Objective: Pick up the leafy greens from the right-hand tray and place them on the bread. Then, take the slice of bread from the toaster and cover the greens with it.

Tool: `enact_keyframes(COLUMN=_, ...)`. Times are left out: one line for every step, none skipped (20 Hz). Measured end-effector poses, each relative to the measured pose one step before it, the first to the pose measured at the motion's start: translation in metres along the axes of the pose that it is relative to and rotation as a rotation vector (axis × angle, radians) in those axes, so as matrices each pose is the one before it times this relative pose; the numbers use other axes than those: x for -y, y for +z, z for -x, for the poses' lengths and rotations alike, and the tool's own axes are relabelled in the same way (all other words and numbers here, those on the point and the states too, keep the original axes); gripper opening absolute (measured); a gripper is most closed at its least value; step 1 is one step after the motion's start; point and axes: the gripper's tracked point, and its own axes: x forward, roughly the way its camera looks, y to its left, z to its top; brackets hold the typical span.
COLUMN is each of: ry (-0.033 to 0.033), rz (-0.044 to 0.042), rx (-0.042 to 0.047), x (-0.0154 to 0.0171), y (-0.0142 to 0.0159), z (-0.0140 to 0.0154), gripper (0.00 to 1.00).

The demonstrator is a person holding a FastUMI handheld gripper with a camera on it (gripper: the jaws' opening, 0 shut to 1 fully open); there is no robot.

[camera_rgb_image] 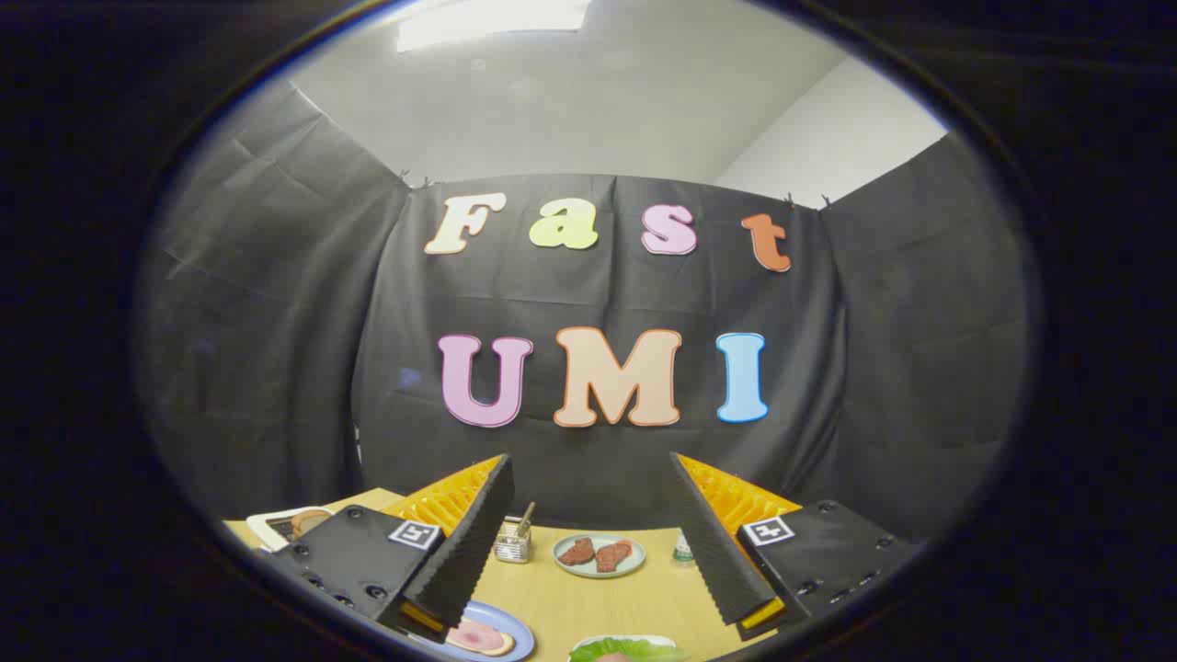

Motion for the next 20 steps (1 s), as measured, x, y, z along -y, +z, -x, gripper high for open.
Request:
enact_keyframes(ry=0.00201, rz=0.00475, rx=0.00183, x=0.00235, y=0.00208, z=-0.00041, gripper=1.00)
enact_keyframes(ry=0.00102, rz=0.00429, rx=-0.00074, x=0.00279, y=0.00001, z=0.00066, gripper=1.00)
enact_keyframes(ry=-0.00155, rz=0.00285, rx=0.00007, x=0.00384, y=0.00099, z=-0.00013, gripper=1.00)
enact_keyframes(ry=-0.00108, rz=0.00013, rx=-0.00020, x=0.00363, y=0.00087, z=0.00002, gripper=1.00)
enact_keyframes(ry=-0.00177, rz=-0.00154, rx=0.00164, x=0.00372, y=0.00140, z=0.00000, gripper=1.00)
enact_keyframes(ry=-0.00300, rz=-0.00061, rx=-0.00079, x=0.00435, y=-0.00012, z=-0.00073, gripper=1.00)
enact_keyframes(ry=0.00003, rz=-0.00186, rx=0.00177, x=0.00396, y=0.00065, z=0.00126, gripper=1.00)
enact_keyframes(ry=-0.00194, rz=0.00000, rx=0.00220, x=0.00346, y=0.00107, z=0.00048, gripper=1.00)
enact_keyframes(ry=-0.00367, rz=0.00062, rx=0.00359, x=0.00458, y=0.00187, z=-0.00005, gripper=1.00)
enact_keyframes(ry=-0.00212, rz=0.00130, rx=0.00205, x=0.00433, y=0.00065, z=0.00054, gripper=1.00)
enact_keyframes(ry=-0.00184, rz=-0.00005, rx=0.00112, x=0.00421, y=0.00051, z=0.00099, gripper=1.00)
enact_keyframes(ry=-0.00026, rz=-0.00182, rx=-0.00022, x=0.00342, y=0.00022, z=0.00043, gripper=1.00)
enact_keyframes(ry=-0.00052, rz=-0.00271, rx=-0.00103, x=0.00395, y=0.00032, z=-0.00031, gripper=1.00)
enact_keyframes(ry=-0.00134, rz=-0.00177, rx=-0.00111, x=0.00373, y=-0.00073, z=0.00059, gripper=1.00)
enact_keyframes(ry=-0.00148, rz=-0.00086, rx=-0.00021, x=0.00359, y=0.00000, z=0.00029, gripper=1.00)
enact_keyframes(ry=-0.00292, rz=-0.00141, rx=-0.00061, x=0.00405, y=-0.00114, z=0.00023, gripper=1.00)
enact_keyframes(ry=-0.00059, rz=-0.00117, rx=-0.00361, x=0.00300, y=-0.00170, z=0.00045, gripper=1.00)
enact_keyframes(ry=-0.00141, rz=0.00034, rx=-0.00477, x=0.00287, y=-0.00329, z=0.00067, gripper=1.00)
enact_keyframes(ry=-0.00044, rz=-0.00001, rx=-0.00694, x=0.00272, y=-0.00320, z=0.00107, gripper=1.00)
enact_keyframes(ry=0.00113, rz=-0.00153, rx=-0.00739, x=0.00175, y=-0.00284, z=0.00056, gripper=1.00)
